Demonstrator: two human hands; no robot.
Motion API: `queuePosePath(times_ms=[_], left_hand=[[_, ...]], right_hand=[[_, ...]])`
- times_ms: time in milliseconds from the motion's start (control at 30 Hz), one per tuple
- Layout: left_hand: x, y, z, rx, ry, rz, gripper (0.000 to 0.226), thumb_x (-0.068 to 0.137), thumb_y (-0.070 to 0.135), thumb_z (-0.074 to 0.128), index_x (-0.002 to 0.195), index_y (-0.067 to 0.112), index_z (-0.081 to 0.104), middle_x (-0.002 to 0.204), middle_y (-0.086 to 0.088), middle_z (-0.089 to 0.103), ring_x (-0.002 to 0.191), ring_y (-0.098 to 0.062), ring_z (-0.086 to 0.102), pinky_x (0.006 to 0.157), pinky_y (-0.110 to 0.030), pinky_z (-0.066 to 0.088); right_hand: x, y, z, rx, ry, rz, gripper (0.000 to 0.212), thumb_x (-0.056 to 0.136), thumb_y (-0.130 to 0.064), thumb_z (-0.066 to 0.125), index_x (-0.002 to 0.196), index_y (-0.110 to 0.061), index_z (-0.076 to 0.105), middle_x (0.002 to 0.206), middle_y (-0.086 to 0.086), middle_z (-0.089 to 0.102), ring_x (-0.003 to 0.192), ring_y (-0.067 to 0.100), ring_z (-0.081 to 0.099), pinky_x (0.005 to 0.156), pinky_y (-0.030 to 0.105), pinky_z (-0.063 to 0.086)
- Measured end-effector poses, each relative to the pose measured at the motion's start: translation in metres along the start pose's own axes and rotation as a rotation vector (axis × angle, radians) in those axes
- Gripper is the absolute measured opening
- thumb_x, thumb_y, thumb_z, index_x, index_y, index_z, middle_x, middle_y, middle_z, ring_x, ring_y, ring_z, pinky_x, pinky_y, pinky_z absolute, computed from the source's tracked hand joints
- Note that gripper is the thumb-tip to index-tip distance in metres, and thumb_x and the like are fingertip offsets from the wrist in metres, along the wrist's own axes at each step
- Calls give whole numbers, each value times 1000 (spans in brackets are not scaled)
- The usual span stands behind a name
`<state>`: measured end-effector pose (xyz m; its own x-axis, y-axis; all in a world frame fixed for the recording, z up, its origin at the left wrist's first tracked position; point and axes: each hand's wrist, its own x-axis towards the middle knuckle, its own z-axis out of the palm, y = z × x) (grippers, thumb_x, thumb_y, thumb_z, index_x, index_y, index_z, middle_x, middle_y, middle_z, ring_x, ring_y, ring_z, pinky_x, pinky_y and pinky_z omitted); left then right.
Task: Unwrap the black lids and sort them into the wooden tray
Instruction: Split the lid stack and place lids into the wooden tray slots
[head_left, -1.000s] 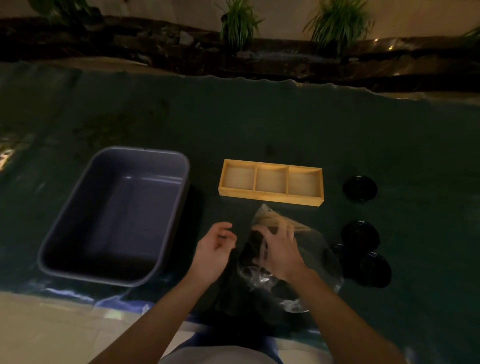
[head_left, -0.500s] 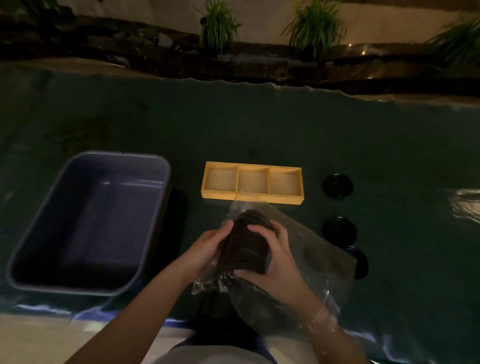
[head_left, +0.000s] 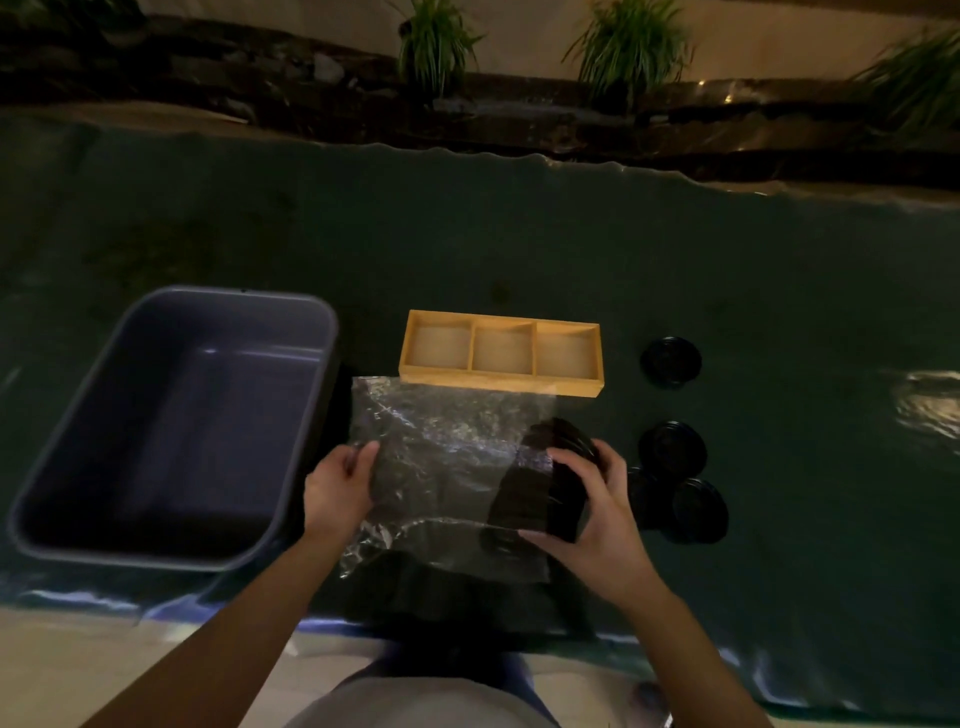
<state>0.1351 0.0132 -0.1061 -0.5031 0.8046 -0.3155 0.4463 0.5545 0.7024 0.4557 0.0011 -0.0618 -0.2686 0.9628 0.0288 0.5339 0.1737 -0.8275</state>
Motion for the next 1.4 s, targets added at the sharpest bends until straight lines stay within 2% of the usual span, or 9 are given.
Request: queuePosePath(times_ms=[267,433,533,667,833,1000,1167,1300,1400], left_hand=[[13,-27,4,-13,-18,-95,28,103,38,48,96,14,62,88,-14,68,82,-35,66,81,-46,55],[8,-31,15,53,-103,-96,21,104,34,51,104,14,57,92,-18,70,88,-42,70,83,-50,58],[4,-24,19,65,-166,-113,42,102,36,57,133,10,49,125,-19,68,116,-41,64,101,-50,50],[-14,3,4,59,-109,91,74,101,36,59,160,10,23,162,-16,33,150,-33,32,124,-48,27],[-67,55,-16,-422,-388,61,72,80,72,64,142,36,53,148,7,56,133,-11,55,114,-47,45],[-90,84,-20,-683,-830,-119,80,77,76,62,144,34,52,139,-5,66,125,-27,66,88,-51,61],[-93,92,-19,-675,-747,-107,75,70,58,81,135,29,59,123,-5,75,110,-25,74,76,-41,63],[-84,91,-25,-619,-681,-17,77,64,55,83,134,31,60,123,3,75,110,-14,73,86,-31,61],[-78,93,-32,-517,-690,101,72,62,54,86,127,42,59,119,13,75,110,-7,72,88,-23,58]], right_hand=[[-12,14,-37,-58,198,113,95,59,-33,96,128,-68,41,151,-18,21,135,9,32,114,36,29],[-11,4,-46,-57,253,54,95,56,-39,95,132,-61,42,146,-24,19,133,-24,24,110,15,27],[-8,-9,-34,-27,192,9,94,58,-42,94,135,-59,42,150,-18,18,138,-22,21,107,-2,25],[-7,-23,-12,26,143,-4,96,61,-35,96,136,-60,41,154,-13,16,145,3,28,114,12,28],[-2,-40,13,52,162,-62,101,62,-29,97,141,-56,40,158,0,13,145,-10,17,107,-3,23],[4,-52,31,47,158,-103,99,64,-27,95,142,-53,41,159,0,11,150,7,20,112,4,26],[6,-61,34,60,88,-150,108,62,-47,94,150,-51,32,160,-3,7,150,-3,15,110,2,27],[8,-68,20,183,-27,-58,142,58,-69,87,161,-43,-7,157,-13,11,149,-5,17,113,4,23],[10,-68,10,291,24,-120,99,91,-62,60,164,-24,6,143,-3,31,138,-1,36,112,16,37]])
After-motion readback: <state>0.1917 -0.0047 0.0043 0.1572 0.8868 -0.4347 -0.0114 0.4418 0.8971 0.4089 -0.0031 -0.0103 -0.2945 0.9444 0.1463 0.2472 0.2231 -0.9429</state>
